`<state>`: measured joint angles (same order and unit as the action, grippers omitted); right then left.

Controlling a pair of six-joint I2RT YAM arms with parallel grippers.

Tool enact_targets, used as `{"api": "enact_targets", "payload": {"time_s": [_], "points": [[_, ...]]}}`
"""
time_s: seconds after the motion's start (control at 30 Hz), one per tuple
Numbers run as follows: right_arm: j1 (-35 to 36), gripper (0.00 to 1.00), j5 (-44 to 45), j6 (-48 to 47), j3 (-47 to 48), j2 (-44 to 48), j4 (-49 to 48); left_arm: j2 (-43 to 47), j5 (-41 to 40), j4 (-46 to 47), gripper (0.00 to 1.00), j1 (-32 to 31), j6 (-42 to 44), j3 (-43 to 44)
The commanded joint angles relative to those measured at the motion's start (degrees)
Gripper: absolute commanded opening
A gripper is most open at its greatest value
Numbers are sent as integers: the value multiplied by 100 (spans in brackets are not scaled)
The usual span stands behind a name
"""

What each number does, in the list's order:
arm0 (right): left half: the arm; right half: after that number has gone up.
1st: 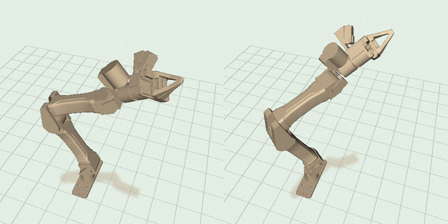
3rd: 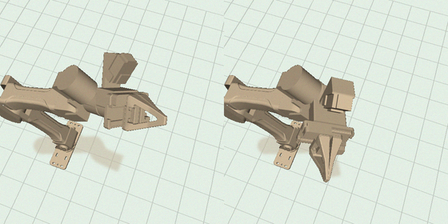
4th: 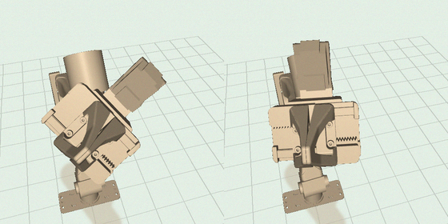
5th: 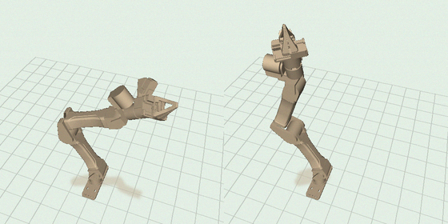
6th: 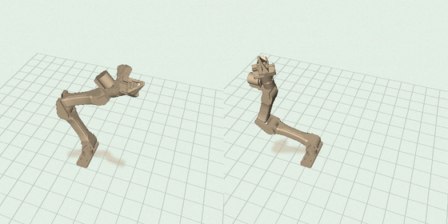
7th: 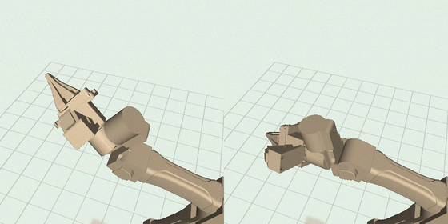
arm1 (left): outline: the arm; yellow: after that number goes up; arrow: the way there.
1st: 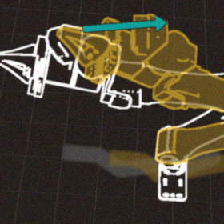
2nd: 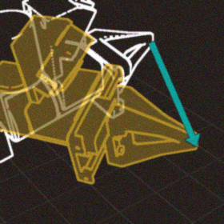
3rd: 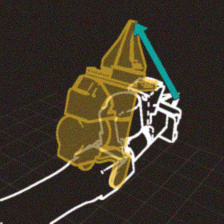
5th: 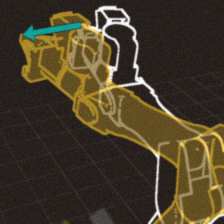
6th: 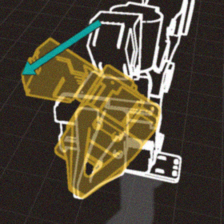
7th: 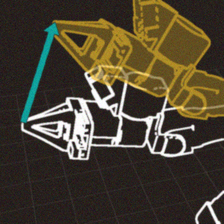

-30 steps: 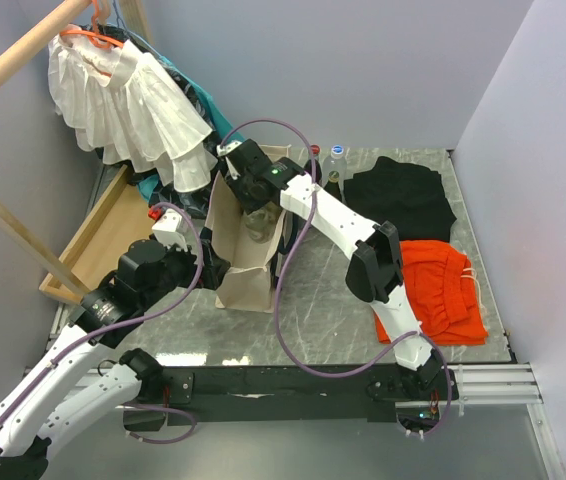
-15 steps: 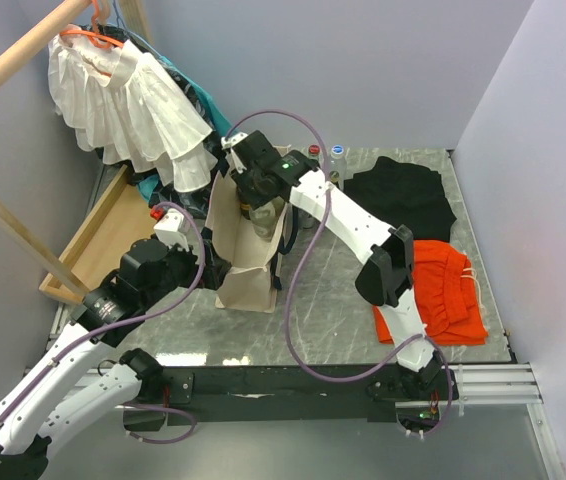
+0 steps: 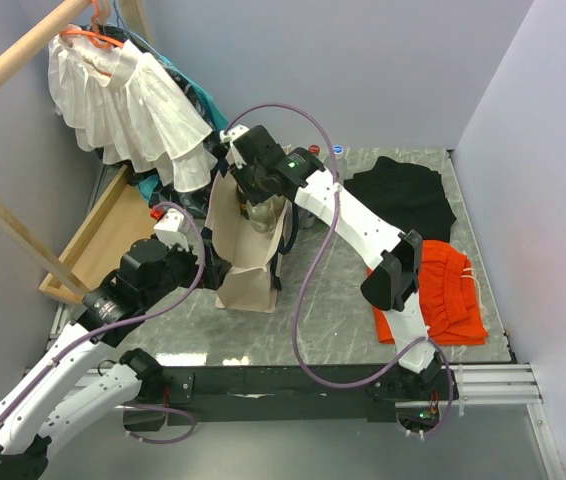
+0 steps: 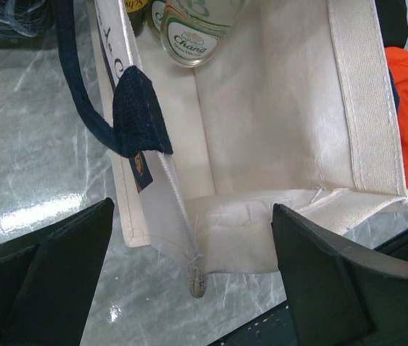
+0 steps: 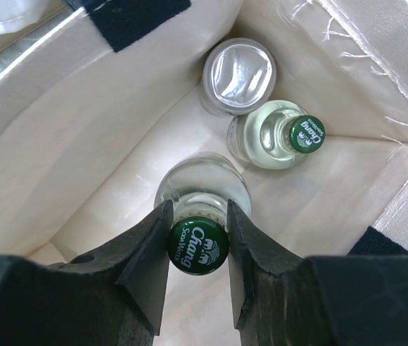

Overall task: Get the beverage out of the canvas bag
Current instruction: Take out the drink from the canvas bag.

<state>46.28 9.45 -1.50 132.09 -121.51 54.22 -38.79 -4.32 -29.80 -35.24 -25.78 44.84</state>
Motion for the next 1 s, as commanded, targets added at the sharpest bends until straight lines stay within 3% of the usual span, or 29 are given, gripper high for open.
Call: {"api": "enact_targets", "payload": {"time_s": [0.0,0.97], "points": [[109,0,162,-149,475,910,-482,3,63,89,96,-26,20,-1],[381,0,496,-263,449,1736,-764,-33,124,97,96,-70,29,7]]}}
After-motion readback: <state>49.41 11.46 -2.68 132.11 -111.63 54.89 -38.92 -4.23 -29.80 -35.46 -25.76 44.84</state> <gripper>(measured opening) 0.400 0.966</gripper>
